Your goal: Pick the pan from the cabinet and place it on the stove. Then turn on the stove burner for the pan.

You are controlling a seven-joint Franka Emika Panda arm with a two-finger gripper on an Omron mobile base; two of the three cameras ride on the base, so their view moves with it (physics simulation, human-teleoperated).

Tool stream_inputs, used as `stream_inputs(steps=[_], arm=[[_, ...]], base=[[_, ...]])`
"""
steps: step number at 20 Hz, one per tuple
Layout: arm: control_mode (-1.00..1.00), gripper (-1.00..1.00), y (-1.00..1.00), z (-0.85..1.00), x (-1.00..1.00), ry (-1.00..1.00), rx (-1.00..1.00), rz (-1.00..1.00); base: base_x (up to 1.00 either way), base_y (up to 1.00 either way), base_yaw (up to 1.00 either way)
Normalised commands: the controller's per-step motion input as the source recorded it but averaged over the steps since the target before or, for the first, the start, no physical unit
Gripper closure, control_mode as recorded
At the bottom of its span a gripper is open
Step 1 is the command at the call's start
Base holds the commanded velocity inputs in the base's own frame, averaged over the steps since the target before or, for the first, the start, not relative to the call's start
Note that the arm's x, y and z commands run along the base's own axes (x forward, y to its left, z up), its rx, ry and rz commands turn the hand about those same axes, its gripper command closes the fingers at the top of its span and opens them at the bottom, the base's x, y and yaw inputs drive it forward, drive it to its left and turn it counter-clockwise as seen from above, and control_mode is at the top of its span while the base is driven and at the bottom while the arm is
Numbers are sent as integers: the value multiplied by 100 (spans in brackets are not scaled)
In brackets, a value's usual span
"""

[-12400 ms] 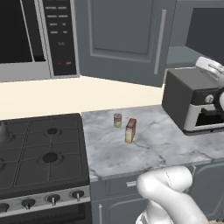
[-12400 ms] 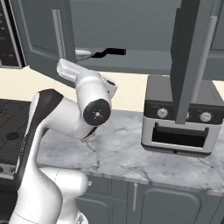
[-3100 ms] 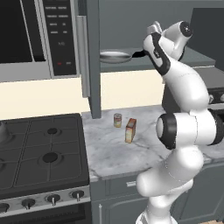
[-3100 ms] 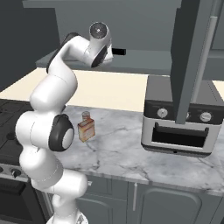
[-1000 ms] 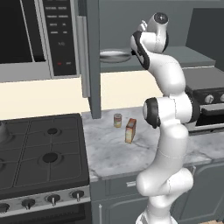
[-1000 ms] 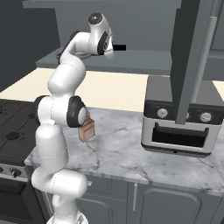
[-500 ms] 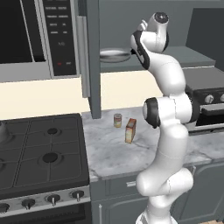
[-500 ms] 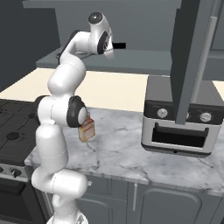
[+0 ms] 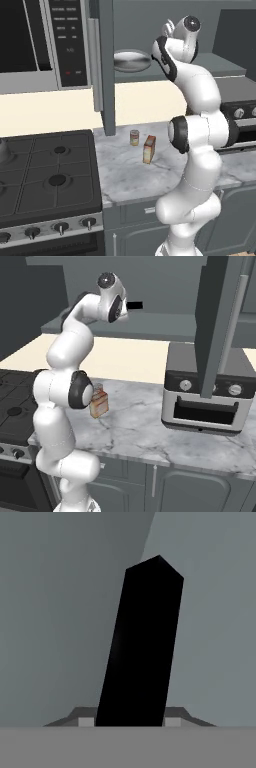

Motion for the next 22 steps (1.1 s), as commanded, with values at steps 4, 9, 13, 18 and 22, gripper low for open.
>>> stream_inputs(steps=[4, 9, 13, 18, 22], arm=[[-100, 100, 0, -2, -86, -17, 6, -1], [-100, 100, 0, 0, -100, -13, 6, 0], [-100, 100, 0, 0, -100, -8, 5, 0], [-100, 100, 0, 0, -100, -5, 2, 0], [-100, 100, 0, 0, -97, 0, 0, 0]], base=[[0, 0, 0], [0, 0, 0], [0, 0, 0], [0, 0, 0], [0, 0, 0]])
